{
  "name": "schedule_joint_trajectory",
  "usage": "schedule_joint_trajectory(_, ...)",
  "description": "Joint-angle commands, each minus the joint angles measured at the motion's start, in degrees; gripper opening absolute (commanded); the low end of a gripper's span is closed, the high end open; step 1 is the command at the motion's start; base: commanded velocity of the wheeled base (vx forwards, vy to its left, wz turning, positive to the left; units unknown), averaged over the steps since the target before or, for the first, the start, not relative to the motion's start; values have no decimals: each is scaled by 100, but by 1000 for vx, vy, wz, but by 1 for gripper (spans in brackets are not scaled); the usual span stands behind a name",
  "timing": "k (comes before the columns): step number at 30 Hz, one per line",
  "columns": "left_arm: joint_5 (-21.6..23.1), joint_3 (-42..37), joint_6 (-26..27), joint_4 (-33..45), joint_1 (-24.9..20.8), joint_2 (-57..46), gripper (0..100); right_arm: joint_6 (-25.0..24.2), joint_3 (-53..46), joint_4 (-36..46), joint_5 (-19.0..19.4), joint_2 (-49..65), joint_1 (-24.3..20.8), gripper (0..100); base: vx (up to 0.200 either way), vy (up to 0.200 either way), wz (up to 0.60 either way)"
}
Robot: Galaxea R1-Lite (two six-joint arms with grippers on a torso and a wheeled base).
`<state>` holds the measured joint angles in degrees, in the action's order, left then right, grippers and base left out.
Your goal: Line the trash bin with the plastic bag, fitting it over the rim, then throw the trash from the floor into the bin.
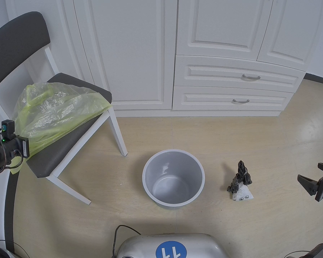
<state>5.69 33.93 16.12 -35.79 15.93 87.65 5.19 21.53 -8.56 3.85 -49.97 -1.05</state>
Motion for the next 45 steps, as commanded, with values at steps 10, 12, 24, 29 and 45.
schedule_joint_trajectory(10, 1189, -721, -1409, -947, -820, -512, 0, 316, -131, 65, -7, 462, 78, 100, 0, 0, 0)
schedule_joint_trajectory(12, 1197, -659, -1656, -947, -1066, -486, 0, 316, -167, 65, -7, 435, 35, 100, 0, 0, 0)
schedule_joint_trajectory(24, 670, 61, -2174, -1518, -1910, 209, 0, 500, 0, 12, -702, -233, -1187, 100, 0, 0, 0)
schedule_joint_trajectory(29, -437, 650, -1972, -1413, -2340, 525, 0, 509, 1029, 12, -895, -1129, -1723, 100, 0, 0, 0)
schedule_joint_trajectory(45, -903, 255, -1814, -1545, -2894, 165, 0, -141, 835, -1306, -921, -1735, -2629, 100, 0, 0, 0)
